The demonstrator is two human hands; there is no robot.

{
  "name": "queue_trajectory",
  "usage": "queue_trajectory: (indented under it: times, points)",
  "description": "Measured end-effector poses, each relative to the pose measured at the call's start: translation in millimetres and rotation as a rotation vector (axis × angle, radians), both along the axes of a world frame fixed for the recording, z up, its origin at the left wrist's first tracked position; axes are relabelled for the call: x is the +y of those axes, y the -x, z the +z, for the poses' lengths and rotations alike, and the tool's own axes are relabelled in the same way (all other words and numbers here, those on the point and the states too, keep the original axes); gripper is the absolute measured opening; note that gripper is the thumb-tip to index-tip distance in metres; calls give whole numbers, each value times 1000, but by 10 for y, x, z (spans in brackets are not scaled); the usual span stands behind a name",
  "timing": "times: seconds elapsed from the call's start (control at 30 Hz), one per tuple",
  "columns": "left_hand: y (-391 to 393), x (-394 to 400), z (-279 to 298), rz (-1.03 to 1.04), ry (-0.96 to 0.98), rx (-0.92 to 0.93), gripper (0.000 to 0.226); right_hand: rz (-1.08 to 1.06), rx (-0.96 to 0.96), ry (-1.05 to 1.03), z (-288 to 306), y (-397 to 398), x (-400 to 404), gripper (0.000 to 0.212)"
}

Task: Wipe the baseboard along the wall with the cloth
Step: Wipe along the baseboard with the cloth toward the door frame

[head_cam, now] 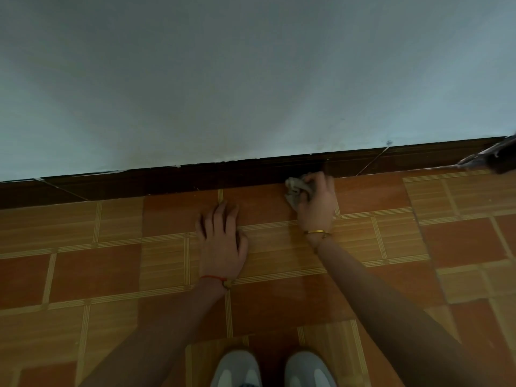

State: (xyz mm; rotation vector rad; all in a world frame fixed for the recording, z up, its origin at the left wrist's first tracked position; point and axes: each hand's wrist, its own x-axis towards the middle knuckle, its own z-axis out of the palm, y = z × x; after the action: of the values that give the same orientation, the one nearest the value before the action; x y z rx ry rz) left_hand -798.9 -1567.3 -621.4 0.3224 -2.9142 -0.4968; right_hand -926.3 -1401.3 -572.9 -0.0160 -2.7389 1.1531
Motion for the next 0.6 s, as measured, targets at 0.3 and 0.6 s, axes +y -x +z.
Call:
queue_trajectory:
  times: [0.3,0.6]
  points:
    - [38,36,13,20,-17,-15,51,95,-90,-158,-18,55,408,42]
    - [324,503,113,-216,-66,-5,50,372,-115,-382,11,70,536,43]
